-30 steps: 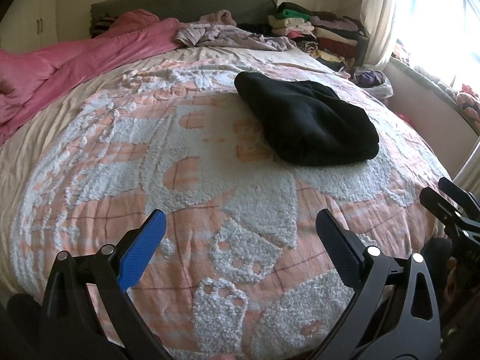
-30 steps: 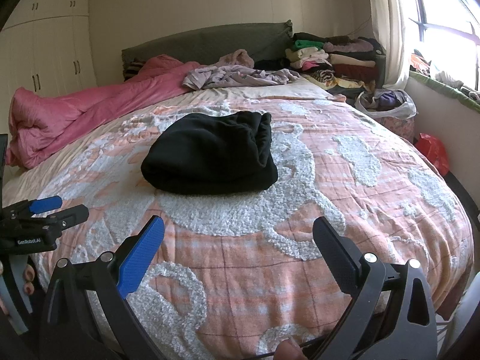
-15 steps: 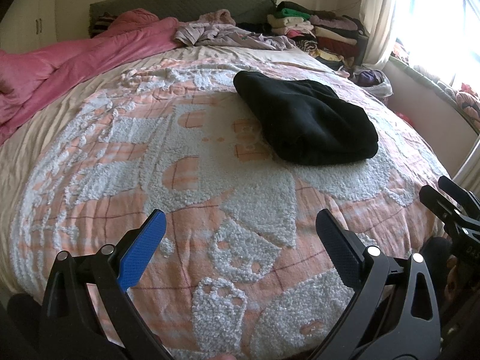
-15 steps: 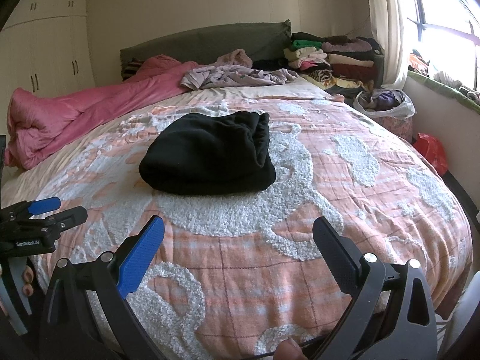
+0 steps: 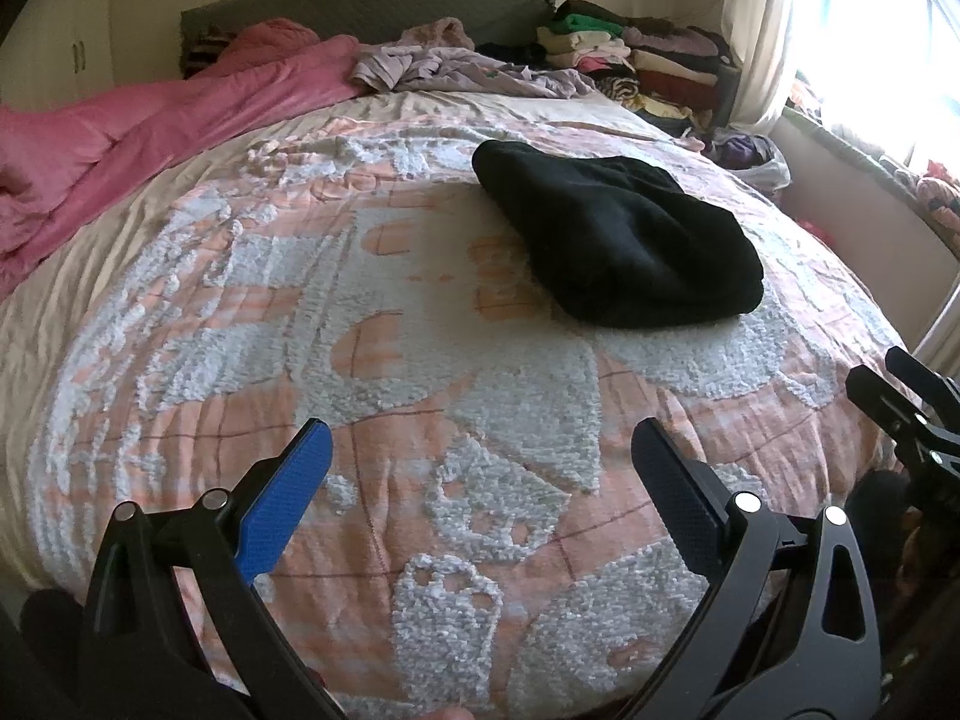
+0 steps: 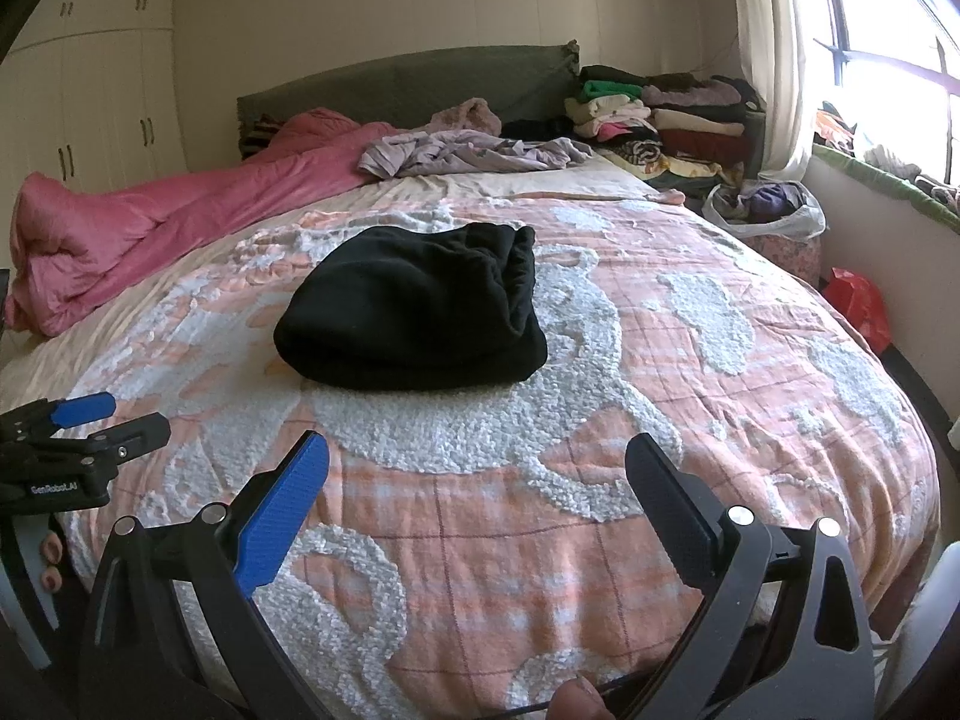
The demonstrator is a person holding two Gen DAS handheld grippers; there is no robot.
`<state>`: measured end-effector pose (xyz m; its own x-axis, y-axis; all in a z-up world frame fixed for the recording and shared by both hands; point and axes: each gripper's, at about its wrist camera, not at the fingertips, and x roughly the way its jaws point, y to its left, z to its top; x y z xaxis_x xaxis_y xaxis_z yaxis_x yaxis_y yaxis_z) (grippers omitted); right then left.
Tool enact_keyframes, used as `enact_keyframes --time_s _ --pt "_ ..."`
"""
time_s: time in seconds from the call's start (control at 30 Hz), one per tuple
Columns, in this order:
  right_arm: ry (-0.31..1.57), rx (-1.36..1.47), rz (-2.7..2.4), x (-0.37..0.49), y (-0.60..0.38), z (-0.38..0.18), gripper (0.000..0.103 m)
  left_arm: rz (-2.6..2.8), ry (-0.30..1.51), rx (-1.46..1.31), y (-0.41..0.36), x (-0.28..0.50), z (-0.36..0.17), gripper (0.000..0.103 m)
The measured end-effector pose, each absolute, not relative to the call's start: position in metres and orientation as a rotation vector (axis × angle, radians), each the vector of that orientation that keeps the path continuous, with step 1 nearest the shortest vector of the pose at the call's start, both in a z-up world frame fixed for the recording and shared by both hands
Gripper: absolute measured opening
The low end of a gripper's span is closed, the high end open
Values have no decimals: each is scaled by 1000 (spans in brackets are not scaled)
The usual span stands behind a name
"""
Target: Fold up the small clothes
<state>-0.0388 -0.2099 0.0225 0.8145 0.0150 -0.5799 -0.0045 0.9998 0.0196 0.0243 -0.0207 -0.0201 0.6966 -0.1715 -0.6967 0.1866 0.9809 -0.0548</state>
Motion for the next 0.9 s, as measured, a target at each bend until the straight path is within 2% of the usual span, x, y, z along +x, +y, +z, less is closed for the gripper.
enact_keyframes --time_s 0.33,0.53,0.73,0.9 --pt "616 48 -79 -39 -226 24 99 -208 822 -2 -14 31 -23 94" --pt "495 246 -384 -67 -324 50 99 -77 851 -60 22 48 -23 93" --pt "390 356 -852 -149 -466 61 99 198 757 -132 132 82 1 94" --pt "505 419 -1280 -240 -587 24 99 523 789 -152 273 121 -3 94"
